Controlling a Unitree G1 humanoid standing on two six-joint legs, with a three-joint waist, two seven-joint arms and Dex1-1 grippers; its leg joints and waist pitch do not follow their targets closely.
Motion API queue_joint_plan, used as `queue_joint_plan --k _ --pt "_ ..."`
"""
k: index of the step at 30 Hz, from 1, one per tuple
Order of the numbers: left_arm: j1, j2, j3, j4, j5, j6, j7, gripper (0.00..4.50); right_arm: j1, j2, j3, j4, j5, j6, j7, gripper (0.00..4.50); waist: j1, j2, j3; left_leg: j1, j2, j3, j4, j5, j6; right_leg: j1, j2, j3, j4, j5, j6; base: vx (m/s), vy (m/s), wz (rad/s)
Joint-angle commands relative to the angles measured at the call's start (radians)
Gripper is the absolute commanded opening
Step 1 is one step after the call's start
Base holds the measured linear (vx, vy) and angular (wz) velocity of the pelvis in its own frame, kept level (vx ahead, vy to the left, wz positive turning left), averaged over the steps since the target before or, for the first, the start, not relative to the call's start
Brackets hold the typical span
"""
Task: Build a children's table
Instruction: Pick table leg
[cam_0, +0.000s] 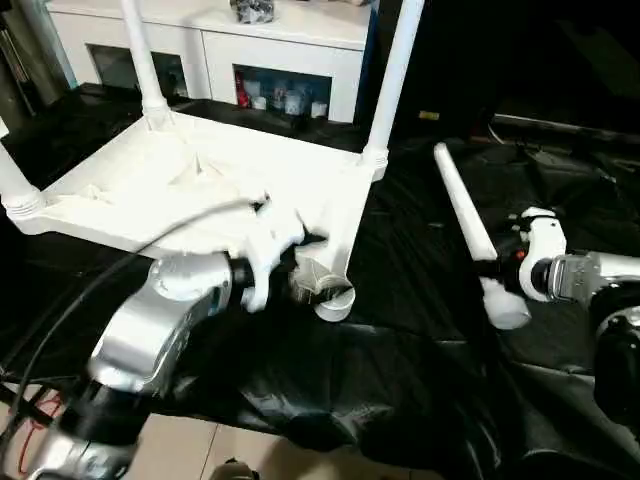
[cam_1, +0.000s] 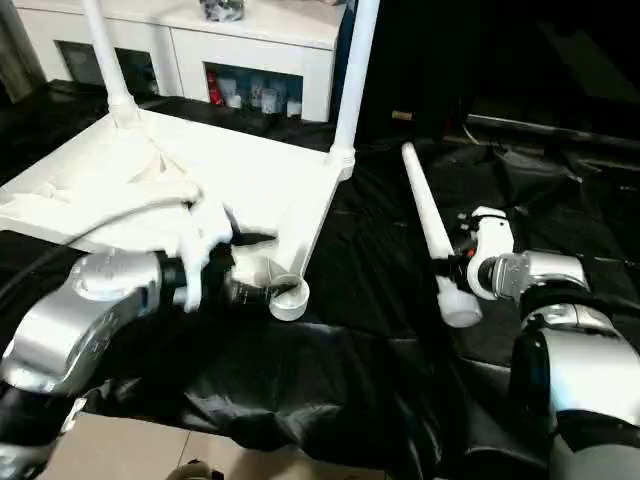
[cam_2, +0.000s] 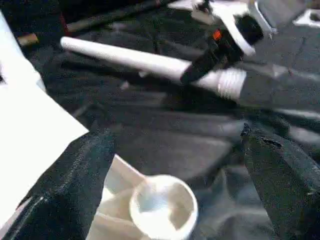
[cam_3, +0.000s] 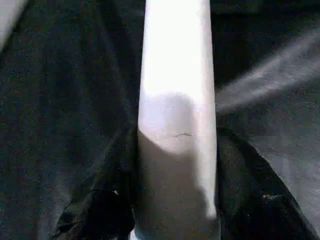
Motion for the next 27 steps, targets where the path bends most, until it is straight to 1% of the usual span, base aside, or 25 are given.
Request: queue_joint_plan --k 1,2,3,4,5,6,7,8,9,11,12,13,14,15,16,17,18,19,20,21,22,23,24,26,27 --pt "-0.031 -0.013 0.029 0.015 -0.012 -0.019 0.028 4.5 0.012 -0.007 -0.026 -0.04 0.033 -0.02 0.016 1.86 0.003 0.005 -0.076 0.009 0.002 0.005 -0.051 -0.249 -0.002 0.054 -0.065 0.043 -0.088 -0.289 -0.162 0.0 0.0 0.0" --pt "-0.043 -0.026 0.04 0.022 -0.018 -0.022 0.04 4.5 0.026 -0.003 -0.039 -0.059 0.048 -0.029 0.021 1.86 0.003 0.004 -0.077 0.007 0.002 0.005 -0.051 -0.244 0.0 0.056 -0.065 0.042 -0.087 -0.286 -0.163 0.0 0.0 0.0" --pt "-0.064 -0.054 0.061 0.03 -0.04 -0.02 0.057 4.5 0.056 0.008 -0.075 -0.105 0.088 -0.058 0.04 1.86 0.005 0.008 -0.076 0.007 0.0 0.008 -0.049 -0.24 0.006 0.055 -0.066 0.044 -0.09 -0.288 -0.162 0.0 0.0 0.0" --pt "-0.071 -0.067 0.068 0.033 -0.049 -0.021 0.061 4.5 0.068 0.016 -0.098 -0.126 0.115 -0.075 0.053 1.86 0.007 0.006 -0.079 0.006 0.001 0.007 -0.048 -0.23 0.01 0.058 -0.07 0.044 -0.087 -0.283 -0.162 0.0 0.0 0.0" --pt "-0.075 -0.072 0.071 0.034 -0.053 -0.022 0.063 4.5 0.074 0.02 -0.109 -0.136 0.128 -0.084 0.059 1.86 0.008 0.01 -0.08 0.006 0.001 0.006 -0.049 -0.224 0.014 0.059 -0.069 0.043 -0.087 -0.276 -0.165 0.0 0.0 0.0" --pt "-0.09 -0.103 0.089 0.04 -0.079 -0.016 0.074 4.5 0.104 0.046 -0.171 -0.187 0.196 -0.141 0.101 1.86 0.007 0.008 -0.079 0.004 0.001 0.008 -0.049 -0.221 0.021 0.058 -0.068 0.044 -0.088 -0.268 -0.164 0.0 0.0 0.0" --pt "-0.1 -0.124 0.1 0.045 -0.096 -0.014 0.082 4.5 0.124 0.064 -0.213 -0.222 0.242 -0.181 0.13 1.86 0.008 0.008 -0.081 0.004 0.003 0.006 -0.049 -0.218 0.025 0.059 -0.07 0.042 -0.086 -0.266 -0.165 0.0 0.0 0.0" --pt "-0.114 -0.151 0.115 0.052 -0.119 -0.005 0.094 4.5 0.153 0.091 -0.259 -0.269 0.296 -0.214 0.172 1.86 0.008 0.007 -0.08 0.004 0.002 0.008 -0.05 -0.217 0.03 0.059 -0.069 0.042 -0.09 -0.267 -0.164 0.0 0.0 0.0" --pt "-0.127 -0.173 0.127 0.061 -0.14 0.002 0.106 4.5 0.18 0.115 -0.292 -0.315 0.34 -0.23 0.214 1.86 0.012 0.005 -0.08 0.006 0.003 0.009 -0.049 -0.22 0.04 0.058 -0.07 0.043 -0.091 -0.27 -0.162 0.0 0.0 0.0" --pt "-0.141 -0.194 0.139 0.074 -0.154 0.01 0.123 4.5 0.205 0.139 -0.319 -0.359 0.386 -0.226 0.264 1.86 0.009 0.006 -0.08 0.003 0.002 0.008 -0.05 -0.203 0.052 0.061 -0.065 0.04 -0.088 -0.258 -0.169 0.0 0.0 0.0" --pt "-0.161 -0.225 0.163 0.089 -0.181 0.032 0.147 4.5 0.236 0.167 -0.346 -0.416 0.444 -0.204 0.329 1.86 0.011 0.005 -0.08 0.004 0.005 0.007 -0.05 -0.201 0.055 0.059 -0.068 0.04 -0.089 -0.264 -0.168 0.0 0.0 0.0" --pt "-0.161 -0.225 0.163 0.089 -0.181 0.032 0.147 4.5 0.236 0.167 -0.346 -0.416 0.444 -0.204 0.329 1.86 0.014 0.005 -0.08 0.005 0.001 0.01 -0.049 -0.2 0.062 0.059 -0.065 0.04 -0.094 -0.268 -0.164 0.0 0.0 0.0" --pt "-0.18 -0.25 0.186 0.101 -0.212 0.064 0.166 4.5 0.266 0.19 -0.364 -0.479 0.507 -0.15 0.392 1.86 0.014 0.002 -0.079 0.007 0.004 0.009 -0.049 -0.204 0.062 0.057 -0.067 0.04 -0.093 -0.276 -0.165 0.0 0.0 0.0" --pt "-0.199 -0.274 0.21 0.112 -0.245 0.095 0.181 4.5 0.297 0.213 -0.373 -0.551 0.567 -0.089 0.448 1.86 0.02 -0.001 -0.077 0.003 -0.002 0.012 -0.048 -0.192 0.075 0.064 -0.064 0.04 -0.095 -0.283 -0.153 0.0 0.0 0.0" --pt "-0.205 -0.282 0.219 0.115 -0.258 0.106 0.186 4.5 0.309 0.222 -0.374 -0.579 0.589 -0.065 0.467 1.86 0.024 0.002 -0.08 0.005 0.003 0.008 -0.05 -0.185 0.081 0.06 -0.066 0.038 -0.096 -0.292 -0.151 0.0 0.0 0.0" --pt "-0.216 -0.296 0.237 0.121 -0.287 0.139 0.196 4.5 0.328 0.234 -0.361 -0.623 0.615 -0.032 0.488 1.86 0.026 0.001 -0.079 0.004 0.004 0.007 -0.051 -0.185 0.078 0.059 -0.068 0.036 -0.097 -0.305 -0.149 0.0 0.0 0.0" --pt "-0.221 -0.301 0.245 0.124 -0.3 0.153 0.2 4.5 0.336 0.24 -0.355 -0.643 0.625 -0.019 0.497 1.86 0.031 0.004 -0.078 0.007 0.003 0.008 -0.051 -0.189 0.07 0.056 -0.068 0.035 -0.102 -0.331 -0.141 0.0 0.0 0.0" --pt "-0.232 -0.314 0.26 0.133 -0.329 0.185 0.21 4.5 0.354 0.25 -0.335 -0.686 0.648 0.011 0.516 1.86 0.03 0.002 -0.078 0.007 0.003 0.008 -0.05 -0.192 0.068 0.055 -0.069 0.037 -0.103 -0.342 -0.137 0.0 0.0 0.0" --pt "-0.245 -0.326 0.272 0.148 -0.361 0.222 0.215 4.5 0.375 0.259 -0.3 -0.735 0.667 0.043 0.542 1.86 0.036 -0.001 -0.078 0.007 0.003 0.008 -0.051 -0.19 0.063 0.056 -0.07 0.035 -0.106 -0.362 -0.13 0.0 0.0 0.0" --pt "-0.251 -0.33 0.275 0.155 -0.374 0.237 0.217 4.5 0.384 0.263 -0.284 -0.758 0.674 0.057 0.553 1.86 0.04 0.0 -0.076 0.008 0.0 0.009 -0.051 -0.19 0.063 0.054 -0.069 0.036 -0.108 -0.381 -0.116 0.0 0.0 0.0" --pt "-0.251 -0.33 0.275 0.155 -0.374 0.237 0.217 4.5 0.384 0.263 -0.284 -0.758 0.674 0.057 0.553 1.86 0.04 -0.001 -0.075 0.003 0.001 0.005 -0.054 -0.191 0.059 0.055 -0.071 0.034 -0.11 -0.404 -0.102 0.0 0.0 0.0" --pt "-0.258 -0.335 0.278 0.165 -0.385 0.252 0.219 4.5 0.393 0.267 -0.263 -0.783 0.681 0.073 0.566 1.86 0.039 0.0 -0.076 0.004 0.001 0.005 -0.055 -0.191 0.055 0.055 -0.072 0.034 -0.112 -0.415 -0.095 0.0 0.0 0.0" --pt "-0.27 -0.344 0.284 0.184 -0.392 0.266 0.226 4.5 0.407 0.271 -0.231 -0.82 0.678 0.094 0.577 1.86 0.041 0.0 -0.075 0.008 0.0 0.007 -0.053 -0.193 0.051 0.05 -0.071 0.036 -0.116 -0.425 -0.085 0.0 0.0 0.0" --pt "-0.294 -0.361 0.291 0.225 -0.388 0.279 0.252 4.5 0.431 0.278 -0.17 -0.894 0.669 0.136 0.593 1.86 0.042 0.0 -0.076 0.006 -0.001 0.004 -0.057 -0.188 0.049 0.053 -0.072 0.036 -0.119 -0.428 -0.068 0.0 0.0 0.0" --pt "-0.302 -0.37 0.293 0.243 -0.388 0.281 0.258 4.5 0.438 0.279 -0.137 -0.918 0.655 0.145 0.601 1.86 0.045 0.002 -0.076 0.008 0.001 0.002 -0.058 -0.189 0.048 0.051 -0.073 0.037 -0.119 -0.423 -0.061 0.0 0.0 0.0"
